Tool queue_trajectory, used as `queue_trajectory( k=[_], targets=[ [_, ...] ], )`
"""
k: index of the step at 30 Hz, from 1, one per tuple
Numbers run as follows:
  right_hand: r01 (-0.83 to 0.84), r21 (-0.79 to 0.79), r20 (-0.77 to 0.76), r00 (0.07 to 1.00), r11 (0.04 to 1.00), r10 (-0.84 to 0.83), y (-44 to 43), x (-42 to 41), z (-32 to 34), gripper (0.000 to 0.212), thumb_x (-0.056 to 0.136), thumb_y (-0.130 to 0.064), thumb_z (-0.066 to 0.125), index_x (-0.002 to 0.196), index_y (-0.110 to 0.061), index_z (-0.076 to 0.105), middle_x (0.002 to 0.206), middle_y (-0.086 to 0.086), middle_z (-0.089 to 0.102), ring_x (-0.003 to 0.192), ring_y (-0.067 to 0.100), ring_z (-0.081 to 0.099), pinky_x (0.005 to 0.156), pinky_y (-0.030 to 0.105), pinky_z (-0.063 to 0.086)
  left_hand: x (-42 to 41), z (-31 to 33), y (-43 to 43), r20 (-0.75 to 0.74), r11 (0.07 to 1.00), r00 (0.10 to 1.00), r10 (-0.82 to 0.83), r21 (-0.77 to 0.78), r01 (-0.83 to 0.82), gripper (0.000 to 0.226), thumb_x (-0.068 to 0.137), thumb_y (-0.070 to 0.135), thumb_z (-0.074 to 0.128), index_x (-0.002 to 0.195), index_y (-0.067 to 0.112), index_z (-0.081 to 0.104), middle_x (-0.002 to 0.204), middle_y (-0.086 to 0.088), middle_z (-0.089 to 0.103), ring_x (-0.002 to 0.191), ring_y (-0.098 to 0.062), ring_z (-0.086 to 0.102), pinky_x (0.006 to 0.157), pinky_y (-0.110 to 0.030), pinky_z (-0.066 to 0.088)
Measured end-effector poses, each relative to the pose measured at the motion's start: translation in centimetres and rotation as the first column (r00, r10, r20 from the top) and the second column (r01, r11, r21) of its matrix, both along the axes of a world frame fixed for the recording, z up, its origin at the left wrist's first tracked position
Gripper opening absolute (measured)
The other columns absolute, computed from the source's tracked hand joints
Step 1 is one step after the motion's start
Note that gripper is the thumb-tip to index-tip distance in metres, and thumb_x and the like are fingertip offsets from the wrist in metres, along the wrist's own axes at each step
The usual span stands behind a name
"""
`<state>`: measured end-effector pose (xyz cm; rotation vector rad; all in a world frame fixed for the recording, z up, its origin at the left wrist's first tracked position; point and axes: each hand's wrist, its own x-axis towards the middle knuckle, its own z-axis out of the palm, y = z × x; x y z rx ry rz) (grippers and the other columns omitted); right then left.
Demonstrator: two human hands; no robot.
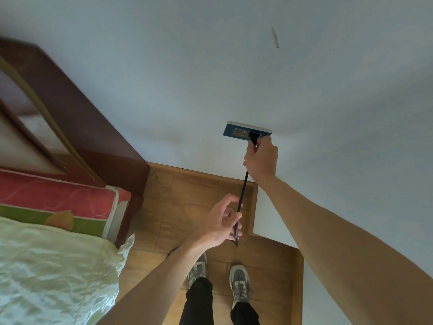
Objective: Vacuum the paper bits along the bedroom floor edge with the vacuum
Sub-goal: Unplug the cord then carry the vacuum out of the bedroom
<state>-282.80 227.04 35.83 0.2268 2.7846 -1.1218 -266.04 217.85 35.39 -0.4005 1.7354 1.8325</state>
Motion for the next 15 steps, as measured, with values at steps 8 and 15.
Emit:
queue_trajectory(
  k=[8,15],
  targets=[
    [-0.055,0.015,0.194,0.98,0.998,0.051,4.4,11.6,-4.2,0.014,0.102,-0.025,0.05,0.093,-0.016,0.046,0.075,0.009,0.063,0.062,0.027,0.065,0.056,0.049,0.056,9.1,-2.3,0.6,0.131,0.965,0.957,-0.26,-0.012,0.264,0.032,0.103,0.017,0.048,0.108,0.049,0.044,0.081,-0.006,0.057,0.071,-0.014,0.066,0.079,-0.048,0.061],
    [-0.062,-0.005,0.058,0.996,0.998,0.062,3.6,9.8,-1.9,0.018,0.102,-0.034,0.049,0.099,-0.016,0.048,0.076,0.003,0.065,0.063,0.023,0.065,0.056,0.049,0.057,8.2,-1.0,2.2,0.076,0.985,0.983,-0.17,-0.022,0.172,0.041,0.103,0.016,0.048,0.099,0.056,0.043,0.082,-0.009,0.052,0.073,-0.018,0.064,0.078,-0.049,0.061]
  ],
)
